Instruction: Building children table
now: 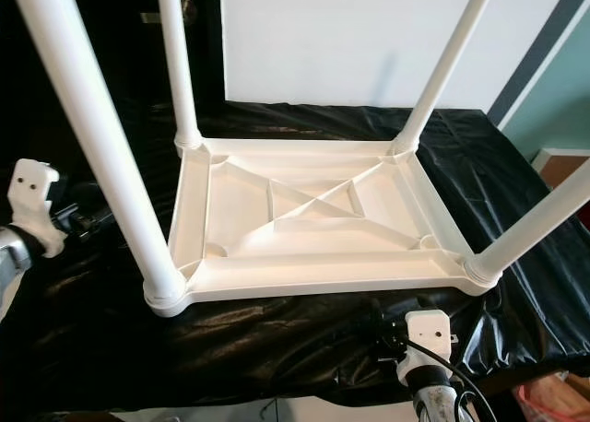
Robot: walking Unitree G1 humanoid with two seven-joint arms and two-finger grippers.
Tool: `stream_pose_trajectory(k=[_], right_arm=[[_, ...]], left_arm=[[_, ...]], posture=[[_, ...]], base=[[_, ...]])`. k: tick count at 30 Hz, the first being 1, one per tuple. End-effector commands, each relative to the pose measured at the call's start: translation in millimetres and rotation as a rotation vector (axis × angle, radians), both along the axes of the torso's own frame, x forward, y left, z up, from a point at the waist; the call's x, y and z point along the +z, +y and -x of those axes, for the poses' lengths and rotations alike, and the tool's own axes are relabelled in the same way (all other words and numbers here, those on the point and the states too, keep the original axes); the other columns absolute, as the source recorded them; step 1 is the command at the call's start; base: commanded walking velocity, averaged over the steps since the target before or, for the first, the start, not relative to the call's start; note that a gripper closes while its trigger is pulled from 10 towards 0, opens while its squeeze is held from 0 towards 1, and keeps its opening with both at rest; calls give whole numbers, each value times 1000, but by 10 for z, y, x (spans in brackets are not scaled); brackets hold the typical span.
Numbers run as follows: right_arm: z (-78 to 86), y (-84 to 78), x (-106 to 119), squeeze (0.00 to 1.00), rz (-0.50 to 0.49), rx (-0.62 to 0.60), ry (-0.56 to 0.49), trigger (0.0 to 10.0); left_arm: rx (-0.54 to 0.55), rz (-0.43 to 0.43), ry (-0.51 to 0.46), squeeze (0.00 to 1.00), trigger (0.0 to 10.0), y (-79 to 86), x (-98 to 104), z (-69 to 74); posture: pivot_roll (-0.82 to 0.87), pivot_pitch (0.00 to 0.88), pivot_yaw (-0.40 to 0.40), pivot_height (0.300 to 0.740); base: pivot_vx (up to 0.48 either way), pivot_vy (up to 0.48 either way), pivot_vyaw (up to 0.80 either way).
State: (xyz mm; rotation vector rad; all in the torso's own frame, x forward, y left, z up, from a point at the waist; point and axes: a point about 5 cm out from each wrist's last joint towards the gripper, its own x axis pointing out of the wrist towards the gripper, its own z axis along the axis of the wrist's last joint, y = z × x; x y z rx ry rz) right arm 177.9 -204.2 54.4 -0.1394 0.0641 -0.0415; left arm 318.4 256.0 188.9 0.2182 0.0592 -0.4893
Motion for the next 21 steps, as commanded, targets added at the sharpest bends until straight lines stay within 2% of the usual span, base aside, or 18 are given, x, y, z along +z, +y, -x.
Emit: stream_pose_trajectory(k=[1,3,6,9,11,13,16,19,20,21], right_arm=[[36,-25,-42,0,12,-13,22,10000],[45,-23,-49,0,11,-24,24,10000],[-17,-74,-47,0,14,-67,14,10000],[-30,-81,-50,0,15,-71,13,10000],[-52,-86,-57,0,17,-78,14,10000],[-140,-88,-54,0,14,-96,5,10000],[-168,-87,-52,0,13,-100,2,10000],[-382,-15,20,0,-12,-92,-37,10000],[-382,-15,20,0,-12,-92,-37,10000],[-504,22,62,0,-19,-76,-55,10000]], left_arm=[[-15,-6,0,0,10000,-59,-20,-37],[-46,5,-12,0,10000,-132,1,-91],[-195,27,-28,0,10000,-403,21,-102],[-222,26,-28,0,10000,-450,13,-99],[-265,58,-10,0,10000,-509,-2,-88],[-418,125,14,0,10000,-690,-24,5],[-463,141,20,0,10000,-741,-31,33],[-611,190,49,0,10000,-982,-29,210],[-611,190,49,0,10000,-982,-29,210],[-682,191,60,0,10000,-1124,-33,344]], posture=[[24,37,-58,740],[15,37,-52,740],[6,30,-44,740],[6,30,-44,740],[7,26,-46,740],[14,20,-55,740],[14,20,-55,740],[17,14,-60,740],[17,14,-60,740],[25,11,-64,740]], base=[[0,0,0],[0,0,0],[0,0,0],[0,0,0],[0,0,0],[0,0,0],[0,0,0],[0,0,0],[0,0,0],[0,0,0]])
